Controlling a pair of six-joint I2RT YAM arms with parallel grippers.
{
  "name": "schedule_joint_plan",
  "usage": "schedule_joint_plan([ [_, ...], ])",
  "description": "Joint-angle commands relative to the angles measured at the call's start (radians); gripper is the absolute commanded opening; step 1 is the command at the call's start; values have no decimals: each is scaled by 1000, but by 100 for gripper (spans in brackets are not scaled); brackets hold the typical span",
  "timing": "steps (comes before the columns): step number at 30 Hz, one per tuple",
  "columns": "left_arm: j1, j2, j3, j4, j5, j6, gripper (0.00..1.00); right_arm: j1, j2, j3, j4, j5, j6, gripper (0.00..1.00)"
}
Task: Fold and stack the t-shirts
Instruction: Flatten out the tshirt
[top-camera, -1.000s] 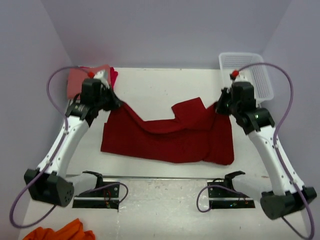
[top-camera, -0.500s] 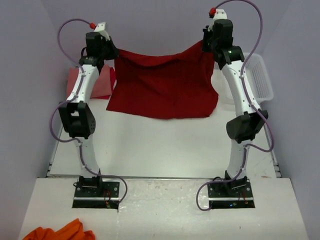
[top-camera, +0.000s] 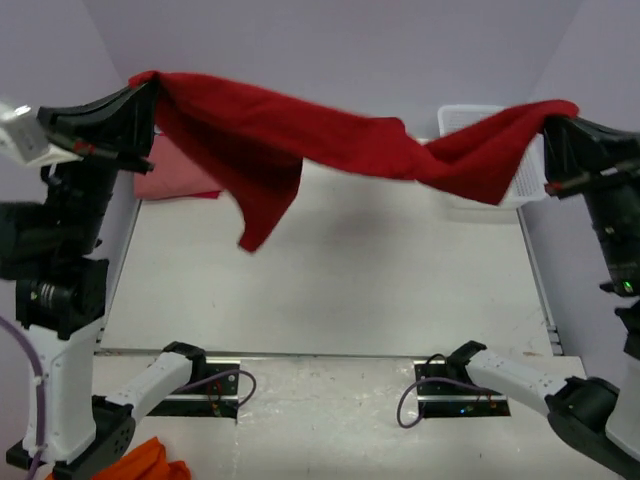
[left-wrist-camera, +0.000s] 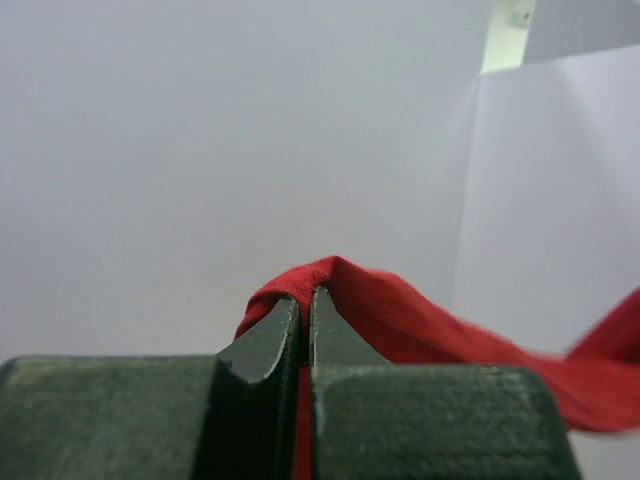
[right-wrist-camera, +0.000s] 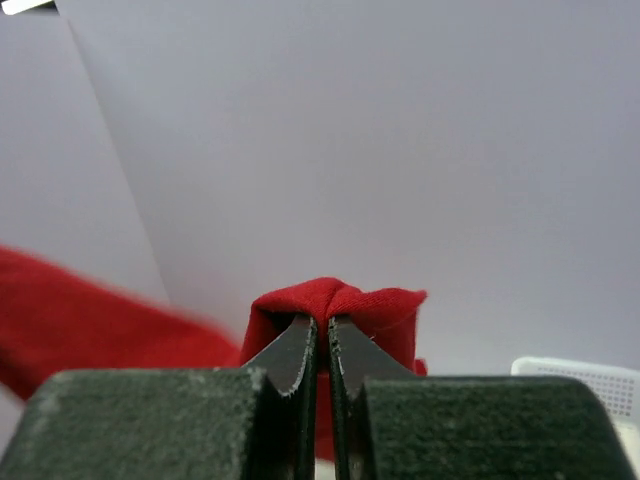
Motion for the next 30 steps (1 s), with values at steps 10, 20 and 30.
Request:
schedule_joint_plan([
  [10,3,-16,-144,-205,-15,28,0,70,-105,-194,-144,143,28,0],
  [20,32,505,83,-90,-7,72,0,-146,423,164,-9,-9,-38,0],
  [30,229,1101,868,-85,162,-4,0,-349,808,598,162,-172,-104,0],
])
